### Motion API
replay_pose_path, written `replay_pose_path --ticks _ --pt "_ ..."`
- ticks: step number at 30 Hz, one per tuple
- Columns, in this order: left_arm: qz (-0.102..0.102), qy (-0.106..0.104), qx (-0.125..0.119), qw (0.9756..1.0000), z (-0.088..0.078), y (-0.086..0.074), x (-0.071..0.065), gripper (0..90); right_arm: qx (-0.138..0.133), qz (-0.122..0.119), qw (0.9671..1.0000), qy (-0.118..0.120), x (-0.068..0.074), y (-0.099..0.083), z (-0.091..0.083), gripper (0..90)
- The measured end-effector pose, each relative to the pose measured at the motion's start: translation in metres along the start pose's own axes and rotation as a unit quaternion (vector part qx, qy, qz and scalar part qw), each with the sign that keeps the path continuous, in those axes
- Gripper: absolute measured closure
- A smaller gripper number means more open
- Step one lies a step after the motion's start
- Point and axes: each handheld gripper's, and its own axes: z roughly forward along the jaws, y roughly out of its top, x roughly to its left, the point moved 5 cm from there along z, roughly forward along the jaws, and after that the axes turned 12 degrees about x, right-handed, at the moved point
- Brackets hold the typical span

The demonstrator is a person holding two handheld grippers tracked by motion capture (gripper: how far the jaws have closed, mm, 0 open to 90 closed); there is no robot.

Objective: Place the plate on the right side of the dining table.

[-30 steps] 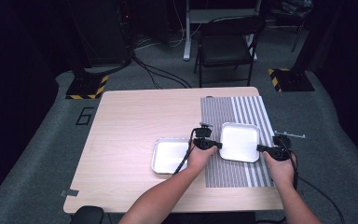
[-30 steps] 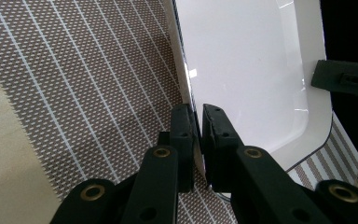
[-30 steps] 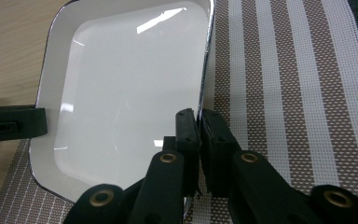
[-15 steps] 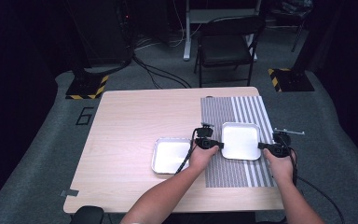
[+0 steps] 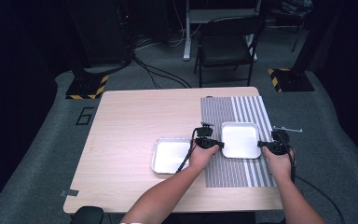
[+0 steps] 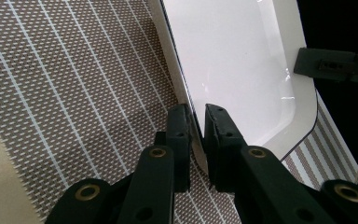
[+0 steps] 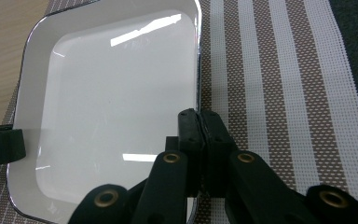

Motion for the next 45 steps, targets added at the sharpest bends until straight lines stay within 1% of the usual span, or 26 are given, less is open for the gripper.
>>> replay_pose_path --ticks 2,3,4,6,8,12,14,17,18,19,23,26,30,32,33,34,35,39,41,43,45 --pt "0.0 0.001 -0.001 1.0 0.001 0.0 0.0 79.9 -0.001 -0.002 1.0 -0.001 0.0 0.002 0.0 88.6" --pt "0.008 0.004 0.002 1.0 0.0 0.0 0.001 79.7 0.0 -0.002 1.0 -0.001 0.0 0.002 0.0 88.5" --pt "0.009 0.004 0.003 1.0 0.0 0.0 0.001 79.6 0.001 -0.004 1.0 -0.005 -0.001 0.003 0.001 88.5" --pt "0.006 0.002 0.005 1.0 0.001 0.001 0.002 79.4 0.001 -0.004 1.0 -0.006 -0.001 0.004 0.003 88.4" --pt "0.0 -0.003 -0.002 1.0 0.002 0.001 0.001 79.3 0.004 -0.004 0.9999 -0.009 -0.002 0.004 0.005 88.3" --pt "0.001 -0.004 -0.001 1.0 0.003 0.002 0.002 79.0 0.006 -0.004 0.9999 -0.011 -0.003 0.005 0.007 88.1" --pt "-0.004 -0.007 -0.003 1.0 0.004 0.003 0.001 78.8 0.007 -0.003 0.9999 -0.012 -0.004 0.005 0.008 88.1" --pt "0.0 -0.006 -0.002 1.0 0.005 0.003 0.002 78.6 0.006 -0.001 0.9999 -0.013 -0.005 0.006 0.01 88.0" --pt "0.002 -0.004 -0.003 1.0 0.005 0.003 0.002 78.4 0.006 0.003 0.9999 -0.013 -0.005 0.006 0.01 88.0" --pt "0.006 -0.001 0.003 1.0 0.005 0.003 0.002 78.1 0.004 0.001 0.9998 -0.018 -0.005 0.005 0.011 87.8" --pt "0.005 -0.003 0.001 1.0 0.005 0.003 0.003 77.8 0.004 -0.002 0.9998 -0.02 -0.006 0.006 0.012 87.7" --pt "0.005 -0.003 -0.004 1.0 0.006 0.004 0.002 77.3 0.006 0.0 0.9998 -0.021 -0.006 0.006 0.013 87.6" --pt "0.011 -0.001 0.001 0.9999 0.007 0.003 0.003 75.8 0.007 0.004 0.9997 -0.022 -0.006 0.007 0.014 87.4" --pt "0.011 0.0 -0.001 0.9999 0.007 0.003 0.003 75.5 0.005 0.001 0.9997 -0.025 -0.006 0.007 0.015 87.4" --pt "0.007 -0.003 -0.001 1.0 0.007 0.003 0.002 75.4 0.006 0.0 0.9997 -0.025 -0.006 0.007 0.015 87.3" --pt "0.011 -0.001 -0.004 0.9999 0.007 0.003 0.002 75.3 0.006 0.0 0.9997 -0.025 -0.006 0.007 0.016 87.3" --pt "0.012 -0.001 -0.002 0.9999 0.007 0.003 0.002 75.3 0.006 -0.004 0.9996 -0.026 -0.007 0.007 0.016 87.2" --pt "0.011 0.0 -0.004 0.9999 0.007 0.003 0.002 74.2 0.008 0.001 0.9996 -0.028 -0.007 0.006 0.017 86.8" --pt "0.01 0.001 -0.002 0.9999 0.007 0.003 0.002 73.2 0.007 -0.007 0.9995 -0.029 -0.007 0.007 0.017 86.6" --pt "0.013 0.002 0.002 0.9999 0.007 0.003 0.003 71.6 0.007 -0.007 0.9995 -0.029 -0.007 0.007 0.017 86.4" --pt "0.012 0.002 -0.001 0.9999 0.007 0.003 0.004 70.8 0.006 -0.008 0.9995 -0.03 -0.007 0.007 0.017 86.0"
